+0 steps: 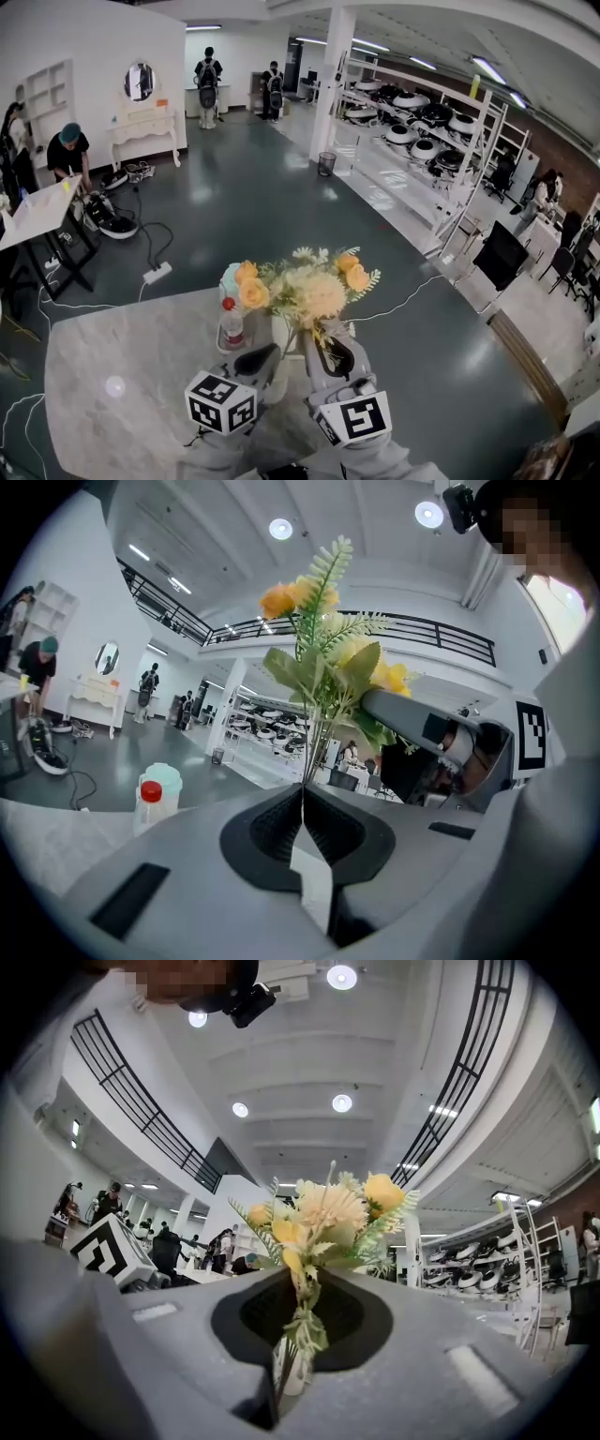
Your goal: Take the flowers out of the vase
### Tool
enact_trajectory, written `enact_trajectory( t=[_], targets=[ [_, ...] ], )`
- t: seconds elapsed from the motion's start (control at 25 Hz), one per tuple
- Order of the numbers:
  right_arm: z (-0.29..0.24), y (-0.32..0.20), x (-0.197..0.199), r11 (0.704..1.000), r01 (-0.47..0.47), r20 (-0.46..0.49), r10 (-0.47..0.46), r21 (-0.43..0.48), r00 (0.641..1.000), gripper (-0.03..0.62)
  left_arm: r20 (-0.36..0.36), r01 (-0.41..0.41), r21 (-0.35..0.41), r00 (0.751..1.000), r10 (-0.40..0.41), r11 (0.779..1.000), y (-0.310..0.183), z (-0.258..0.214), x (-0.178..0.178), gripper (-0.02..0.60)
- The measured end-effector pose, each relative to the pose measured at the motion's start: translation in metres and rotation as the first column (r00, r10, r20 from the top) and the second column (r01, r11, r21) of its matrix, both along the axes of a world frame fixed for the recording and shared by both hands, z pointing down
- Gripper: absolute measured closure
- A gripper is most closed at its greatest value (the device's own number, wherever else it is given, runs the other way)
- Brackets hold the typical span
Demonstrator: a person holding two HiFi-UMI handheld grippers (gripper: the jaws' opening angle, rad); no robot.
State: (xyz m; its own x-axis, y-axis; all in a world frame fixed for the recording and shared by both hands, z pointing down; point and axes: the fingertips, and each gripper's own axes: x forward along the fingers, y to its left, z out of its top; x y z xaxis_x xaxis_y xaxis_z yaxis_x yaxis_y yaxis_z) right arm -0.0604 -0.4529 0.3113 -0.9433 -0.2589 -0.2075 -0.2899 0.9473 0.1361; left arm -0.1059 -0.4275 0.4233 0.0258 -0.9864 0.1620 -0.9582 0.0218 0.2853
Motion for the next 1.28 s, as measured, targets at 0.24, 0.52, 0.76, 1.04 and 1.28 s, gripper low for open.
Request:
enact_trajectory(
  t=[0.24, 0.52, 0.76, 1.04, 1.28],
  targets=[
    [-0.020, -0.011, 0.019, 0.999, -0.025, 0.040, 0.024, 0.027, 0.999, 0.563, 0.035, -0.032, 0.047, 0.999, 0.030, 0.998, -0.014, -0.018, 0.015, 0.574],
    [-0.049, -0.012, 0.047, 0.997, -0.082, 0.105, 0.083, -0.012, 0.991, 0.563, 0.055, -0.101, 0.054, 0.994, 0.098, 0.993, -0.016, -0.033, 0.028, 0.574],
    [-0.048, -0.020, 0.072, 0.984, -0.174, 0.111, 0.175, -0.022, 0.978, 0.563, 0.038, -0.182, 0.056, 0.983, 0.180, 0.982, -0.020, -0.027, 0.045, 0.574],
    [-0.006, -0.030, 0.083, 0.962, -0.267, 0.027, 0.269, -0.064, 0.963, 0.563, -0.013, -0.259, 0.035, 0.966, 0.260, 0.965, -0.019, -0.007, 0.065, 0.574],
    [0.065, -0.028, 0.087, 0.950, -0.286, -0.066, 0.280, -0.121, 0.958, 0.562, -0.049, -0.283, -0.012, 0.958, 0.282, 0.959, -0.013, 0.047, 0.085, 0.574]
  ],
)
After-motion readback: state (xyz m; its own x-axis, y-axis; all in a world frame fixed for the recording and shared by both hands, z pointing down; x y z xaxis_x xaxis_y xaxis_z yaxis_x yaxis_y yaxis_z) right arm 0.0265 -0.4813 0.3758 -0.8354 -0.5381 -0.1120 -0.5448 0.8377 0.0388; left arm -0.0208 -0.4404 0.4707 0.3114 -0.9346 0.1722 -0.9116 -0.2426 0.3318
